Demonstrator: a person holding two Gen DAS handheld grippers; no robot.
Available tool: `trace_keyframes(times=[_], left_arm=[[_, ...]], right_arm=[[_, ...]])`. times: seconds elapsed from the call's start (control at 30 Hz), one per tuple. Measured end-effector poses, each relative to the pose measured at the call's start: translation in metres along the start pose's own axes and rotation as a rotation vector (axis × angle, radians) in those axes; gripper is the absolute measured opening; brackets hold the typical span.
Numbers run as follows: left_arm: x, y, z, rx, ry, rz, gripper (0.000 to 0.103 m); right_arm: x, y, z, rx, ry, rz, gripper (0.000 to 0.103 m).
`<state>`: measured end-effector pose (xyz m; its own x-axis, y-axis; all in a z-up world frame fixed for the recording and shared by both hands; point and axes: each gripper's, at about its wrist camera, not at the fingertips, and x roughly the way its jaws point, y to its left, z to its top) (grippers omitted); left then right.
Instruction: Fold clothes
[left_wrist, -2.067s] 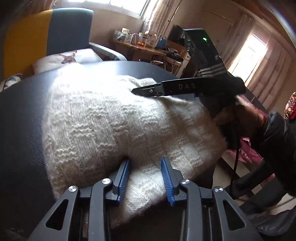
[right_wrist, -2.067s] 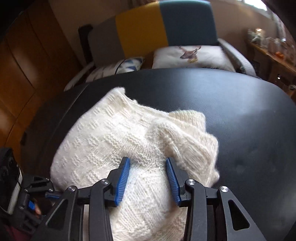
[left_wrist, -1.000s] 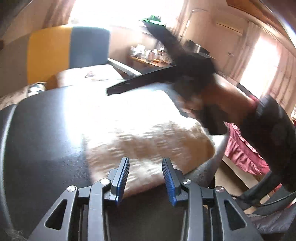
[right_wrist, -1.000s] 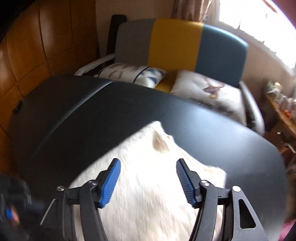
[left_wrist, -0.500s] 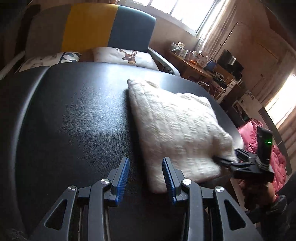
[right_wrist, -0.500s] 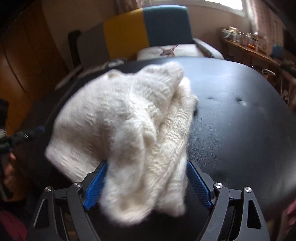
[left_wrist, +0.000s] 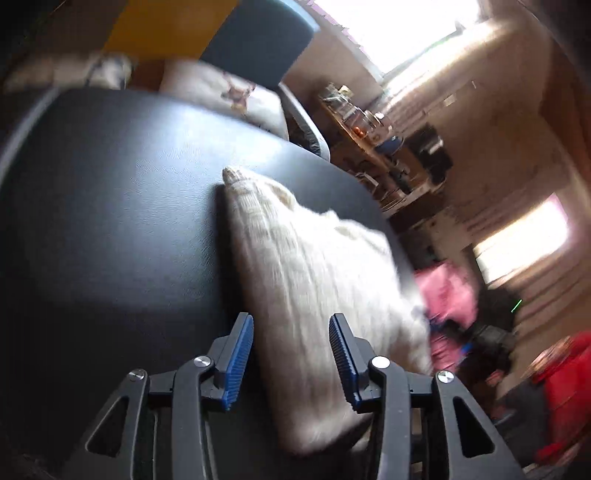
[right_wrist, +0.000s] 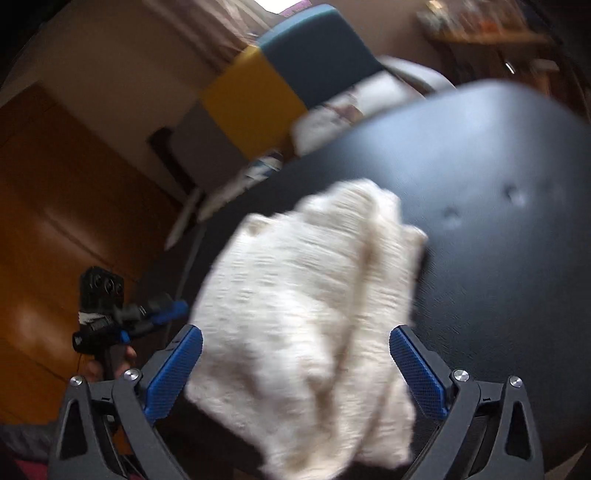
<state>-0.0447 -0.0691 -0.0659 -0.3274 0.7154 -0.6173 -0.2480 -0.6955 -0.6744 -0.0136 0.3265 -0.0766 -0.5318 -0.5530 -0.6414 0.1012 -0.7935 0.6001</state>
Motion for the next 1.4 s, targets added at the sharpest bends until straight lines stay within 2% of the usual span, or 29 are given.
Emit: trace_keyframes(times=[0.1, 0.27, 0.37, 0.53, 0.7, 0.8, 0.83, 0.87, 0.9, 0.97, 1.03, 1.13, 1.4], left_arm=[[0.019, 0.018, 0.03, -0.079, 0.025, -0.062, 0.05], [0.053, 0.032, 0.044, -0.114, 0.099, -0.112, 0.054], [0.071, 0.03, 0.039, -0.094, 0.141, -0.146, 0.059], [0.086, 0.026, 0.034, -0.051, 0.151, -0.178, 0.067], [0.095, 0.009, 0.034, 0.017, 0.165, -0.154, 0.074], [0.098, -0.004, 0.033, 0.064, 0.155, -0.134, 0.074], [0.099, -0.008, 0.033, 0.079, 0.151, -0.127, 0.067], [0.1, -0.012, 0.033, 0.095, 0.148, -0.12, 0.058], [0.101, -0.016, 0.032, 0.11, 0.144, -0.114, 0.054], [0.103, -0.025, 0.032, 0.141, 0.138, -0.1, 0.045], [0.105, -0.033, 0.031, 0.172, 0.131, -0.087, 0.043], [0.104, -0.048, 0.032, 0.199, 0.125, -0.116, 0.041], [0.108, -0.092, 0.036, 0.275, 0.123, -0.211, 0.04]], right_arm=[[0.007, -0.021, 0.001, 0.072, 0.009, 0.001, 0.102], [0.022, -0.048, 0.008, 0.15, 0.046, 0.015, 0.103], [0.033, -0.058, 0.012, 0.175, 0.077, 0.012, 0.103], [0.047, -0.055, 0.019, 0.146, 0.111, 0.048, 0.103], [0.067, -0.045, 0.02, 0.138, 0.146, 0.134, 0.103], [0.074, -0.032, 0.015, 0.072, 0.12, 0.123, 0.103], [0.074, -0.029, 0.013, 0.05, 0.11, 0.1, 0.102], [0.073, -0.026, 0.011, 0.037, 0.101, 0.076, 0.09], [0.071, -0.025, 0.008, 0.032, 0.091, 0.056, 0.082], [0.066, -0.022, 0.003, 0.017, 0.069, 0.02, 0.071], [0.061, -0.017, -0.002, -0.001, 0.038, -0.013, 0.068], [0.051, -0.013, -0.007, 0.004, -0.015, -0.038, 0.06], [0.016, -0.039, -0.024, 0.101, -0.09, 0.02, 0.057]])
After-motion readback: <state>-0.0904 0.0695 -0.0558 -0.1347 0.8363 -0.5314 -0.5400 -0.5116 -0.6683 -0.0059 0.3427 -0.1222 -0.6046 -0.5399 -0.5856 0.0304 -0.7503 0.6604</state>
